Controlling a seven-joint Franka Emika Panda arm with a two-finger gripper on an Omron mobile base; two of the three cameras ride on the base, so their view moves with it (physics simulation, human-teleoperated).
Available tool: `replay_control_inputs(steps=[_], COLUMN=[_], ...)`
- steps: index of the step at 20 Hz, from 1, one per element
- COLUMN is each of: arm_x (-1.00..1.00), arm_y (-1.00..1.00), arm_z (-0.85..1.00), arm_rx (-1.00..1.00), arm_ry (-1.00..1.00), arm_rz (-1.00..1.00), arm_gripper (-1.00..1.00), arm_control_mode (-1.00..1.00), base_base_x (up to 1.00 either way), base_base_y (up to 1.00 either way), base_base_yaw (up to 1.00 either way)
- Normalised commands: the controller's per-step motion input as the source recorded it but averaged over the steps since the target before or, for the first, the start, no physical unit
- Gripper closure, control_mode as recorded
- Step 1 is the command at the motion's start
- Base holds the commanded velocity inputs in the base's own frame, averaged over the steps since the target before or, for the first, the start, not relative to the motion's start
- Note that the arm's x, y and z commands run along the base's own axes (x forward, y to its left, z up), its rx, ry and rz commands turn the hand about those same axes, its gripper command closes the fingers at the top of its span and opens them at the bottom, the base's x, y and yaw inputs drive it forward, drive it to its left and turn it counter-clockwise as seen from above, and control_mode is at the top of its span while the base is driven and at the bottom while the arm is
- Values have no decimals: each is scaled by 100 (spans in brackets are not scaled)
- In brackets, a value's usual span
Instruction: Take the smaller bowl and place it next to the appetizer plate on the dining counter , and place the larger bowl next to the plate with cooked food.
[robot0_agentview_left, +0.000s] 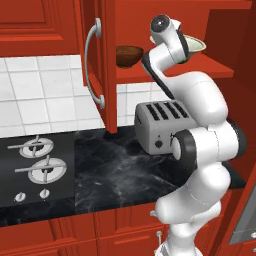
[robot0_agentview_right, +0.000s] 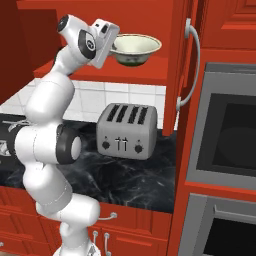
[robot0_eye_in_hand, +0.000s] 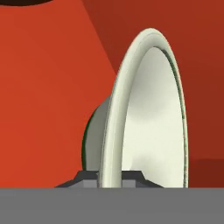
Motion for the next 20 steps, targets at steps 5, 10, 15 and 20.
replay_control_inputs(steps=[5,10,15,20], arm_x=[-56,-100,-100,-100], arm_y=[0,5,3,0], arm_z=[-17,-10,-6,-30], arm_rx=[0,0,0,0], arm_ry=[0,-1,0,0], arm_rz=[0,0,0,0], arm_gripper=[100,100,100,100], arm_control_mode=[-100,-100,-100,-100], base_base_x=[0,0,0,0], base_base_y=[0,0,0,0], base_base_yaw=[0,0,0,0])
